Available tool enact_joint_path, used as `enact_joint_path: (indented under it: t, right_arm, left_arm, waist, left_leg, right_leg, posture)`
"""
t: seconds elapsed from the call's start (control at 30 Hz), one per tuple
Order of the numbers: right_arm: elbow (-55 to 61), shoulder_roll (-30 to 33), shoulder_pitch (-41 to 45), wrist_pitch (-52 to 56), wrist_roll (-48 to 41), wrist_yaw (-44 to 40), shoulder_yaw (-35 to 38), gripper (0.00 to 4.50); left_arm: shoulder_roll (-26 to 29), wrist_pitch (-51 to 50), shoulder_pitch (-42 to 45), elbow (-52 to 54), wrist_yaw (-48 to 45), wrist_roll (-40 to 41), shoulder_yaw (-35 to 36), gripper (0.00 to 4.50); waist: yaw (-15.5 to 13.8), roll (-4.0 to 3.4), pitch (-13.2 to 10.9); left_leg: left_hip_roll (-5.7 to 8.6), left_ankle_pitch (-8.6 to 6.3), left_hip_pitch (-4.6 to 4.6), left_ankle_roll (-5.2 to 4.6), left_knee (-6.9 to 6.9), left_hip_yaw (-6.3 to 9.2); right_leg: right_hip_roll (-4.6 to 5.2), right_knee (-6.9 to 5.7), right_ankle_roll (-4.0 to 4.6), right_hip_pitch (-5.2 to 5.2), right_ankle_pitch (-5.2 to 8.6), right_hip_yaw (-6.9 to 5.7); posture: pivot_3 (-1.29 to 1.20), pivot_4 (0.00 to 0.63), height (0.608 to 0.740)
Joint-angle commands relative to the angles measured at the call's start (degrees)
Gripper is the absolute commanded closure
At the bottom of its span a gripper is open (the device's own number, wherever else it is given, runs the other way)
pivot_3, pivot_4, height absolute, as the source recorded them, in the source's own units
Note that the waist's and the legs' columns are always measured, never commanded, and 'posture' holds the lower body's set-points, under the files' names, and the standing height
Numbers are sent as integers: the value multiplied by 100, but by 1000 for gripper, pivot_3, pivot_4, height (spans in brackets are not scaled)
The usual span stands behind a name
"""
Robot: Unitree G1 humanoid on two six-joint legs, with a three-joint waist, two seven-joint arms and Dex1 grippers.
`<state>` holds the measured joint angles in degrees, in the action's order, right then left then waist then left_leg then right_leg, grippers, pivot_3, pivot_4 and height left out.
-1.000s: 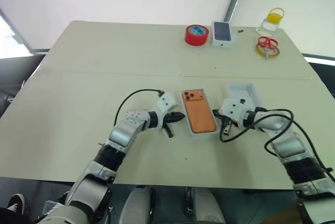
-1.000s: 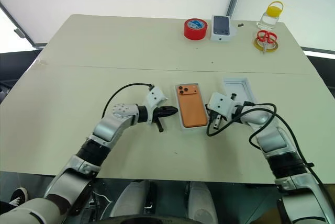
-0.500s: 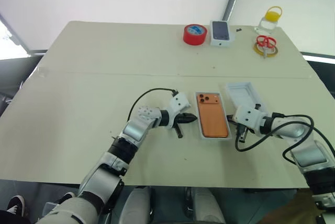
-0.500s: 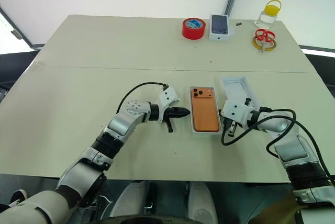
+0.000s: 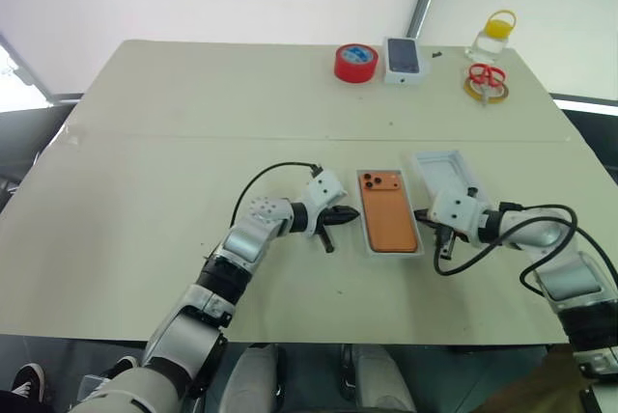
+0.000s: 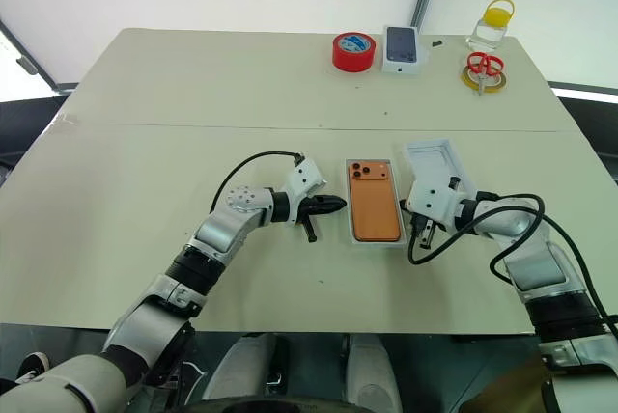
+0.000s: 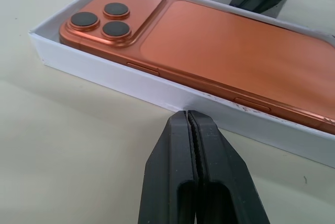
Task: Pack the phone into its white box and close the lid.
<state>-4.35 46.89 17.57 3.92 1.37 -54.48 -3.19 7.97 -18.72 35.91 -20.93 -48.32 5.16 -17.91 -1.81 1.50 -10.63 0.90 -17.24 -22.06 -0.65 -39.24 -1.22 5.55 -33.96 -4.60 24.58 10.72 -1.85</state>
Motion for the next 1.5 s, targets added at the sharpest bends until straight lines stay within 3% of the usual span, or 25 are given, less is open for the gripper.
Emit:
enact_joint_path:
  t: [0.03,0.07,0.17,0.37,0.4,0.6,1.03,1.27,1.5]
  right_arm:
    - [124,95,129,156,-249,-51,273,4500]
    - [167,123,109,359,-381,-149,319,4500]
    - [270,172,82,616,-526,-170,452,3669]
    - [366,-23,342,1247,-475,494,645,570]
    - [386,-18,366,1360,-435,578,621,36]
    - [556,-83,659,2987,-705,760,623,12]
    - [1771,-290,1379,7318,-1348,1549,431,12]
    - [1835,-824,1875,8754,-1308,2426,419,12]
    - [1758,-930,1972,8858,-1716,2788,248,12]
  left_arm:
    - [64,-130,-63,362,-24,202,236,4429]
    - [120,-127,-69,345,15,173,269,4193]
    - [299,-8,-36,324,45,175,432,3182]
    - [678,605,-225,817,-383,472,751,6]
    - [757,672,-314,947,-485,534,775,0]
    - [1386,1336,-929,1520,-1223,888,963,0]
    - [1926,2330,-1451,1770,-1602,1319,1529,0]
    - [2146,2523,-1652,1748,-1860,1517,1704,0]
    - [2201,2649,-1766,1760,-1897,1518,1724,0]
  waist:
    - [-8,0,0]
    - [-14,0,0]
    - [-32,0,0]
    - [-27,-3,0]
    - [-19,-3,0]
    - [-16,-7,-1]
    - [-28,-13,-2]
    - [32,-15,-1]
    - [123,-14,-1]
  left_leg:
    - [-2,0,0,0,1,0]
    - [-2,0,-1,0,1,1]
    - [-2,0,-1,0,0,1]
    - [-3,0,-5,0,0,0]
    - [-3,0,-6,1,1,-1]
    - [-6,0,-10,1,1,-2]
    - [-5,0,-34,1,0,-5]
    - [-12,0,-32,1,0,-6]
    - [-10,0,-36,1,1,-8]
  right_leg:
    - [-1,0,-4,0,-2,0]
    - [-2,0,-9,1,-5,-1]
    - [-1,0,-7,1,-5,-1]
    - [0,0,-2,6,-2,0]
    - [0,0,-1,7,-2,1]
    - [1,-2,7,12,1,2]
    - [6,-3,10,36,-1,2]
    - [-1,-10,10,42,-1,2]
    - [0,-10,4,44,-5,2]
  posture:
    - [0,150,739]
    - [0,150,739]
    - [0,150,739]
    - [0,150,739]
    - [0,150,739]
    - [0,150,739]
    - [0,150,739]
    - [0,150,739]
    - [0,150,739]
